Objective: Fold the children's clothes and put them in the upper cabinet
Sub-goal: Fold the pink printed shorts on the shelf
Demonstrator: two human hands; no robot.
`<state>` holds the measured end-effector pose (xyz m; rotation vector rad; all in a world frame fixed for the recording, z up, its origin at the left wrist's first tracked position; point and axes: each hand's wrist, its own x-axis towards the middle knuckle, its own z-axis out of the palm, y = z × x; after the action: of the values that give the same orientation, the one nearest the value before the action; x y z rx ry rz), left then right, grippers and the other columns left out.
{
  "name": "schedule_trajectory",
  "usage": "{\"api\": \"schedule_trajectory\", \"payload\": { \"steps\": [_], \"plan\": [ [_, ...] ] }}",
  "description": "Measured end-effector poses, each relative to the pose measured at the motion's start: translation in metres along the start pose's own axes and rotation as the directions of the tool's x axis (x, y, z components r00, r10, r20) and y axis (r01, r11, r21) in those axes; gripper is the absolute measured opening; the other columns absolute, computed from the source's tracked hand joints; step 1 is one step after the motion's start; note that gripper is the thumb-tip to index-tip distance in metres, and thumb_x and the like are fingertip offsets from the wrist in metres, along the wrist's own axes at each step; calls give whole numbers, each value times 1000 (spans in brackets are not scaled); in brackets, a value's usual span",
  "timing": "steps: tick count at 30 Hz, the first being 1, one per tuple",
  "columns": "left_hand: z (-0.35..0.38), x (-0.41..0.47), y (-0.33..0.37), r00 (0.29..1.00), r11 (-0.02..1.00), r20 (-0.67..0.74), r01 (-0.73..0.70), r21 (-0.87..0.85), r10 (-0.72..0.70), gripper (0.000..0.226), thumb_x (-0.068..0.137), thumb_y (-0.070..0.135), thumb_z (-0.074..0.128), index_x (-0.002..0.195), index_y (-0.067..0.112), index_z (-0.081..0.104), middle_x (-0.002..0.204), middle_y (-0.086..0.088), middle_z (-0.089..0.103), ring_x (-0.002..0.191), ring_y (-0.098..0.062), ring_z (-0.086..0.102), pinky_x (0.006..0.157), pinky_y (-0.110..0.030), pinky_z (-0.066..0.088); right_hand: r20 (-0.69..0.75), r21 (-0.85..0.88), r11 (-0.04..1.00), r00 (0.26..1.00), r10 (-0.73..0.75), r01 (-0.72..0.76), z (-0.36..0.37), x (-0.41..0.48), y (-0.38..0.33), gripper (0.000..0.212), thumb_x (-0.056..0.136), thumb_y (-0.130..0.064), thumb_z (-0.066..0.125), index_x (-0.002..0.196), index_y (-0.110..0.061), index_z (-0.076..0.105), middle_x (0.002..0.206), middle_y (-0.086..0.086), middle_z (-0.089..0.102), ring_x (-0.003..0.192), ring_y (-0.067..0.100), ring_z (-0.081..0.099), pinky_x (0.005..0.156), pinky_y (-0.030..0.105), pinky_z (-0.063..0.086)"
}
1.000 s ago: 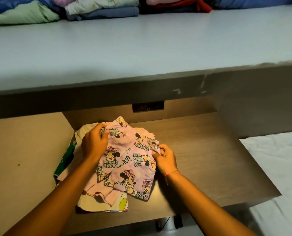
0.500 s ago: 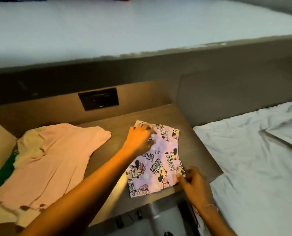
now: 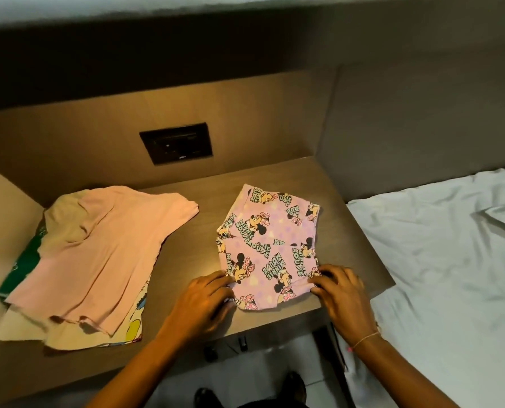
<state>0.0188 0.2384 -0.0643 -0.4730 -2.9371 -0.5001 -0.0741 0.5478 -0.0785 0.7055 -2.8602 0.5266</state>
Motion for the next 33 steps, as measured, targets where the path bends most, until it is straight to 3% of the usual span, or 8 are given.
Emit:
{"api": "schedule_trajectory", "payload": {
  "steps": [4,9,15,18,21,24,28,33],
  "plan": [
    [-4,-5,13,982,966,-76,152,-208,-171,44,99,47,31,100,22,67,112,2,69,111,-16,62,90,-39,53,6,77,997,1000,7,-8,-6,-8,-10,23,85,-35,61,97,-17,72,113,5,68,104,30,62,81,43,53],
    [-53,27,14,900,686,75,378,-622,-429,24,94,41,43,86,27,60,78,14,62,74,-7,58,65,-26,46,-27,344,935,995,98,-83,-44,-2,-23,31,93,-47,46,96,-25,69,96,-12,68,91,11,58,75,31,49],
    [-88,146,-28,823,562,354,564,-605,-445,34,99,27,49,84,-2,61,76,-15,57,73,-21,53,70,-36,46,90,424,852,951,297,-307,-61,69,-13,21,88,-39,64,97,-24,74,89,-6,75,80,13,67,68,34,55],
    [-79,206,-38,758,496,409,646,-580,-508,32,98,33,52,85,5,60,80,-18,55,75,-24,50,66,-34,43,139,311,842,897,420,-442,-49,109,-2,26,90,-42,60,100,-23,74,94,1,76,73,16,64,58,29,53],
    [-62,224,-29,769,695,189,636,-336,-611,31,98,41,46,92,17,64,98,-14,68,79,-25,59,71,-34,49,98,151,873,886,454,-464,-37,127,6,36,92,-45,56,118,-22,65,112,9,70,96,29,64,77,42,57],
    [-28,188,-4,863,870,-121,493,-12,-491,36,93,51,39,102,25,62,107,-5,67,94,-23,58,79,-37,48,125,121,956,960,251,-266,-26,122,15,40,93,-44,53,129,-25,56,126,5,62,114,28,54,90,44,50],
    [19,114,35,896,894,-8,443,72,-444,39,92,55,37,117,31,56,125,4,56,114,-19,47,89,-40,36,295,-2,996,952,81,-84,-13,96,12,39,95,-46,47,129,-31,57,131,-1,55,116,20,48,96,41,44],
    [2,90,-5,920,920,26,391,38,-392,27,92,44,45,115,35,57,135,9,50,134,-18,33,108,-44,30,385,154,988,920,-68,9,-8,45,-26,46,93,-58,41,128,-34,58,118,-4,61,108,15,54,90,35,49]
  ]
}}
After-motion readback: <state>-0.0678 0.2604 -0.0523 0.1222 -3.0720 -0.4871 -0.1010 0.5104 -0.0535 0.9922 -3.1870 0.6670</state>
